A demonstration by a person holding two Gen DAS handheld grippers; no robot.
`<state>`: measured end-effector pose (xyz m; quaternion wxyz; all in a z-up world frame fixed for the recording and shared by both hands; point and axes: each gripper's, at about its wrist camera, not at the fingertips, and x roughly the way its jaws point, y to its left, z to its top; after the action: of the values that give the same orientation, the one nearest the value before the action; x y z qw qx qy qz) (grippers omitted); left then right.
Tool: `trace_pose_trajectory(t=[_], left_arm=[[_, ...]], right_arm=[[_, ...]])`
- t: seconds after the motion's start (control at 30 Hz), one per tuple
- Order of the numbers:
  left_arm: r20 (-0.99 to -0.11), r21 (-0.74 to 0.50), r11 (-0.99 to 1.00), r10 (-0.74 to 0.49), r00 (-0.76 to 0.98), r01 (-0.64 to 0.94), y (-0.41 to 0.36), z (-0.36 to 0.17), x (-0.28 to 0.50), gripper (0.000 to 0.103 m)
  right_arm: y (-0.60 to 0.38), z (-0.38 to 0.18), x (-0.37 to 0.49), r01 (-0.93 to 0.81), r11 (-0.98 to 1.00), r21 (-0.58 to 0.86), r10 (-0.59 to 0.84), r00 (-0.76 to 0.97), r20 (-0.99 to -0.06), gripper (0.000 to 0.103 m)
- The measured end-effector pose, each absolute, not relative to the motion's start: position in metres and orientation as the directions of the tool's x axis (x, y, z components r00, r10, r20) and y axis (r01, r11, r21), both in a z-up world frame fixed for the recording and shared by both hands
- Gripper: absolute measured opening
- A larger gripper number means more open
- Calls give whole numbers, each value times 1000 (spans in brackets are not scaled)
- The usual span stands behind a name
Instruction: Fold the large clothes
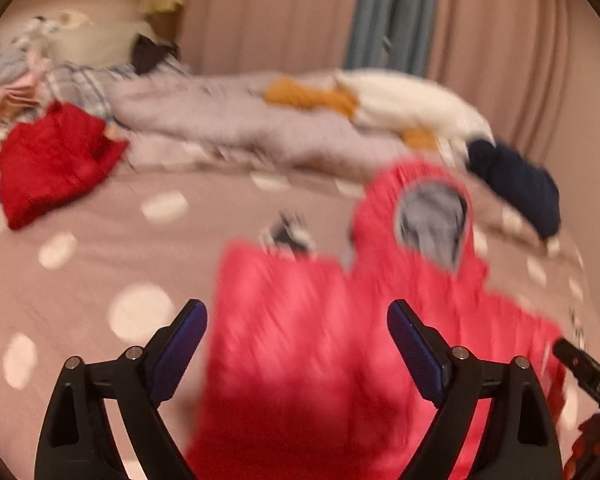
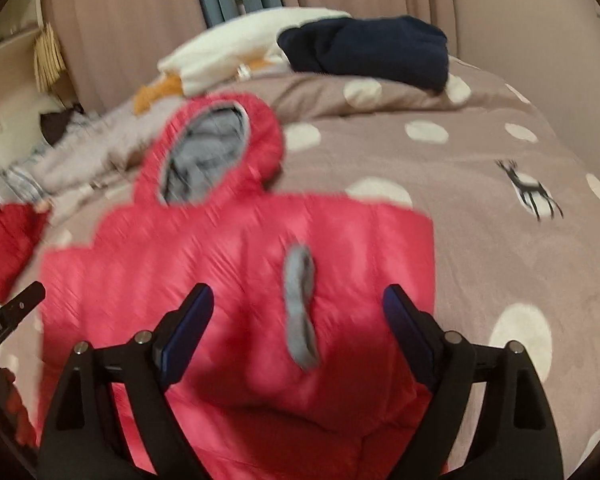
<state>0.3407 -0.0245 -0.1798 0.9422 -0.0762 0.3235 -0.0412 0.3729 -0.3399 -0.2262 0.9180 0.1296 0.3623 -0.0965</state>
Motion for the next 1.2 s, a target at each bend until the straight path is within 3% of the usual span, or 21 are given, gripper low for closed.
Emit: trace_pose_trajectory(t=[0.2, 0.4, 0.63, 0.77, 0.8, 0.83, 0.87, 0.93, 1.07, 1.2], left_arm=[[-483, -242, 951, 52, 874, -191, 36, -148, 345, 93], [-531, -210, 899, 225, 817, -384, 95, -163, 365, 93], [-585, -184, 875, 268, 765, -447, 140, -204, 384, 93], [-618, -180, 870, 263, 741, -458, 150, -222, 386, 93], [-633, -166, 868, 270, 725, -468, 152, -227, 387, 93], [-643, -161, 868, 269, 717, -469, 154, -229, 387, 93], [-649, -158, 871, 264, 714, -465, 155, -232, 387, 93], [-650, -153, 868, 272, 710, -472, 155, -231, 383, 93], [-637, -150, 873, 273, 721, -463, 146, -221, 374, 93], [-635, -176, 889, 226, 739, -423, 123, -210, 361, 93]], right_arm=[[-338, -179, 441, 190, 966, 172, -49, 796, -603, 103], [-354, -207, 552, 209, 940, 268, 31, 733, -679, 101], [-364, -253, 632, 295, 922, 250, -19, 681, -732, 92], [-370, -273, 654, 303, 911, 280, 17, 650, -759, 65], [-371, -277, 657, 328, 902, 280, 5, 641, -768, 36], [-373, -276, 657, 348, 893, 286, -6, 645, -764, 16], [-373, -272, 652, 354, 886, 300, -11, 661, -751, 6], [-371, -247, 636, 309, 890, 335, -3, 740, -673, 6], [-341, -179, 574, 41, 946, 322, 130, 862, -490, 6], [-313, -157, 481, -77, 971, 228, 177, 872, -457, 7]])
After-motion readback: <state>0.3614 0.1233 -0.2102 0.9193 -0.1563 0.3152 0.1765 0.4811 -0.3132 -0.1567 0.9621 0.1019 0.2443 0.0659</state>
